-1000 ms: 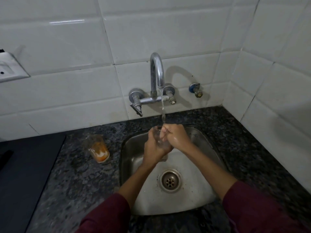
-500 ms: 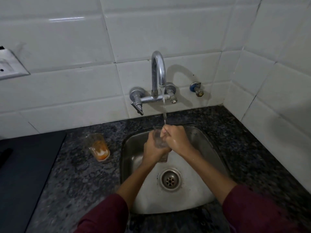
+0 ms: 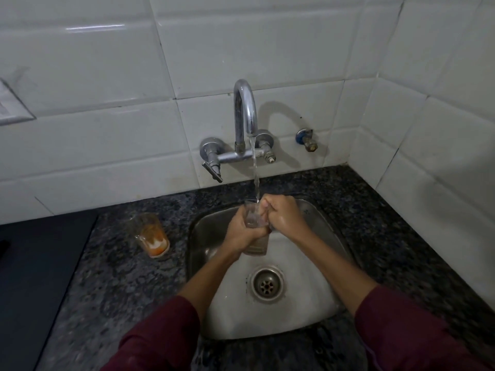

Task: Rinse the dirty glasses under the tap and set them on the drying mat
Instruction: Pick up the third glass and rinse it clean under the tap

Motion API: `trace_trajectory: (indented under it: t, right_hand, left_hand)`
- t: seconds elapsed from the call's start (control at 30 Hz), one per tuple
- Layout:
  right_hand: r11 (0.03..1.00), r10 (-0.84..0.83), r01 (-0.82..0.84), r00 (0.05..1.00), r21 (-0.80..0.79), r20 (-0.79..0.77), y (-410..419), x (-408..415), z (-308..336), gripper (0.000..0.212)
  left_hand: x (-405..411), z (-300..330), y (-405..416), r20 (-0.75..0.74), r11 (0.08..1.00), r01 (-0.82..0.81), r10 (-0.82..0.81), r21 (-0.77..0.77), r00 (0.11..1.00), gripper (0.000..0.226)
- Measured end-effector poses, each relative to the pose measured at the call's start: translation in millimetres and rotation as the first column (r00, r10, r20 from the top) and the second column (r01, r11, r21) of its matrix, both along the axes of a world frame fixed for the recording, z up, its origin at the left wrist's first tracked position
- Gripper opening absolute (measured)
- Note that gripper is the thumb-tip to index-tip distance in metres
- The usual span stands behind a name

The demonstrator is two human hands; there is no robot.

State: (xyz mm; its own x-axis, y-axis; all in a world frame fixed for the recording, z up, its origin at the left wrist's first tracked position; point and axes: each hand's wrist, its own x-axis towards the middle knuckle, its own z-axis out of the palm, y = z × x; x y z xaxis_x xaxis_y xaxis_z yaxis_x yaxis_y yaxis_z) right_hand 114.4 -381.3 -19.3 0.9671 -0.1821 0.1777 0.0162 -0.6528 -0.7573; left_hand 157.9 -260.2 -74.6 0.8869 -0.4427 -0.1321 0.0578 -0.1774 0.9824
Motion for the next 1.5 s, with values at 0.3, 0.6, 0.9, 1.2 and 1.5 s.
trace_trajectory:
  t: [0.3,0.6,0.9,1.2,1.5]
  right_hand:
    - [0.988,-0.030,0.040,0.997,0.146,-0.070,0.3,5.3,-1.0,0.034]
    - [0.997,0.011,-0.011,1.000,0.082,0.000,6.6,8.2,-3.3,0.031]
    - [0.929,-0.054,0.189,0.920,0.319,-0.389,7.4,15.7,-42.6,0.017]
    - [0.927,-0.004,0.191,0.865,0.322,-0.503,10.3,6.3,-67.3,0.021]
    - [0.726,-0.010,0.285,0.914,0.625,-0.405,14.9,1.9,-64.6,0.027]
  left_hand:
    - [1.8,-0.2,8.3,0.073,0.994,0.068,-0.075,0.087,0.995,0.080]
    - [4.1,5.7,6.1,0.153,1.000,0.001,-0.002,0.008,0.988,0.077]
    - [-6.7,-10.1,4.9,-0.192,0.982,0.148,-0.125,0.114,0.973,0.050]
    - [-8.4,-22.2,12.8,-0.609,0.965,0.232,-0.110,0.124,0.785,0.064]
    - [7.2,-19.0,9.1,-0.424,1.000,-0.029,0.028,0.003,0.905,0.045]
